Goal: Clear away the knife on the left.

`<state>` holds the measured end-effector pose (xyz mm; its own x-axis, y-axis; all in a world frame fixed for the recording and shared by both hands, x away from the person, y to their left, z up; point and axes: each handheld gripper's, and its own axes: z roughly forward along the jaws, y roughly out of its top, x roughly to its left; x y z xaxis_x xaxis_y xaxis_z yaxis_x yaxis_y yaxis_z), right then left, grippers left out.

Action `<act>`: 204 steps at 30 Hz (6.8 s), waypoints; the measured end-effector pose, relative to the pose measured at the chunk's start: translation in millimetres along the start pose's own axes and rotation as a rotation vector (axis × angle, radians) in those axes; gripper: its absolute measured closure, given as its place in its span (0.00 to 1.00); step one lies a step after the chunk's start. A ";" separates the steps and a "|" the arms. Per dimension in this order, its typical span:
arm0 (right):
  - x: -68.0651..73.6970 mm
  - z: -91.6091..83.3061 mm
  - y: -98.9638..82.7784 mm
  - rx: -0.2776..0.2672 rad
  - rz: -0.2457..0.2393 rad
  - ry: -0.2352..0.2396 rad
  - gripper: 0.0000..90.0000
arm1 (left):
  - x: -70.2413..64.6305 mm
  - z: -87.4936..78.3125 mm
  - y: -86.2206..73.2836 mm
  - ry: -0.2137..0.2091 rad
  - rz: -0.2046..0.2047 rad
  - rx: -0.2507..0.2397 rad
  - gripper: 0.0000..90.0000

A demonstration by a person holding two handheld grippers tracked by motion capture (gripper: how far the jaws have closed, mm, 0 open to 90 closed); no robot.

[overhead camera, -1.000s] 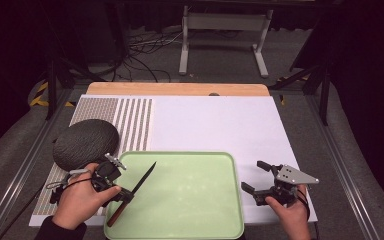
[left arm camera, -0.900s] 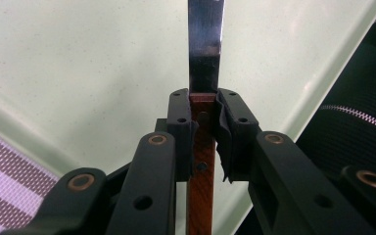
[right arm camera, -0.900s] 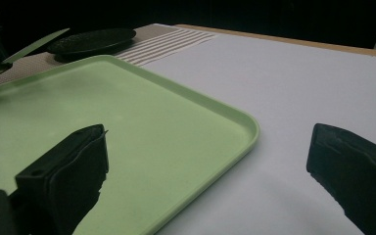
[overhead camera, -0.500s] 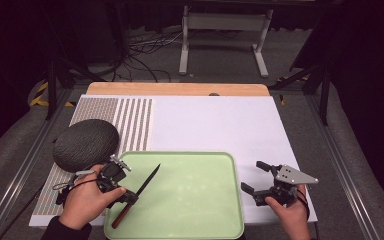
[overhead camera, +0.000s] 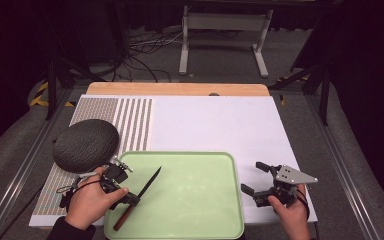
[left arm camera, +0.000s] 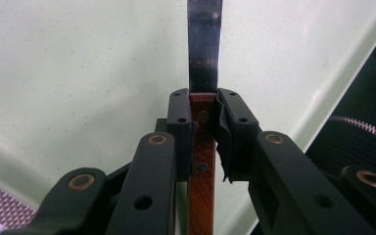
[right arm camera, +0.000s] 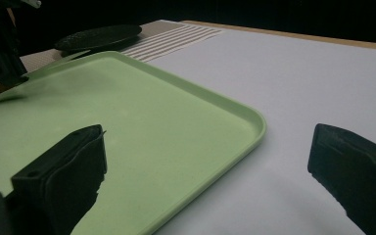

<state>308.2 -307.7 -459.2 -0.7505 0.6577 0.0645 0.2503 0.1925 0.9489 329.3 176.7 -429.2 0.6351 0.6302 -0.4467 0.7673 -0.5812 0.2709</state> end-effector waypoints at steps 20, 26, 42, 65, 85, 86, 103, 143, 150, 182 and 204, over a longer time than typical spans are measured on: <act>0.7 -0.2 0.4 -0.001 -0.003 0.008 0.02 | 4.6 9.9 -0.3 0.029 -0.033 0.042 0.86; 0.8 -0.1 0.5 -0.002 -0.004 0.012 0.02 | 4.5 11.8 0.3 0.033 -0.031 0.051 0.86; 1.5 0.2 0.9 0.001 -0.008 0.014 0.02 | 5.3 13.8 0.8 0.041 -0.026 0.059 0.86; 1.5 0.6 0.5 0.006 -0.008 0.016 0.02 | -20.1 6.9 2.1 0.157 0.393 -0.121 0.35; 0.9 1.1 0.1 0.013 -0.009 0.019 0.02 | -21.1 22.6 3.6 0.106 0.567 0.055 1.00; 0.8 1.1 0.0 0.013 -0.009 0.019 0.02 | -20.6 23.5 3.8 0.108 0.568 0.059 1.00; 0.5 0.3 0.3 0.011 -0.012 0.020 0.02 | -9.0 20.5 1.0 0.110 0.531 0.043 1.00; 0.2 -0.4 0.2 0.010 -0.010 0.019 0.02 | 18.4 3.8 -9.3 0.158 0.395 0.005 1.00; 0.2 -0.5 0.1 0.012 -0.010 0.017 0.02 | 22.5 1.0 -11.2 0.166 0.373 0.001 1.00; 0.0 0.6 -0.6 0.012 -0.003 0.019 0.02 | 20.2 -8.3 -15.2 0.155 0.294 -0.042 0.62; 0.1 -0.3 -0.4 0.011 -0.006 0.016 0.02 | 20.8 -39.4 -39.5 0.214 0.359 -0.399 0.12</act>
<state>307.8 -308.0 -459.4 -0.7619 0.6446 0.0643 0.2527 0.2043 0.9457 315.8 233.1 -415.6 0.8337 0.5437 -0.0963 0.4484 -0.5648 0.6928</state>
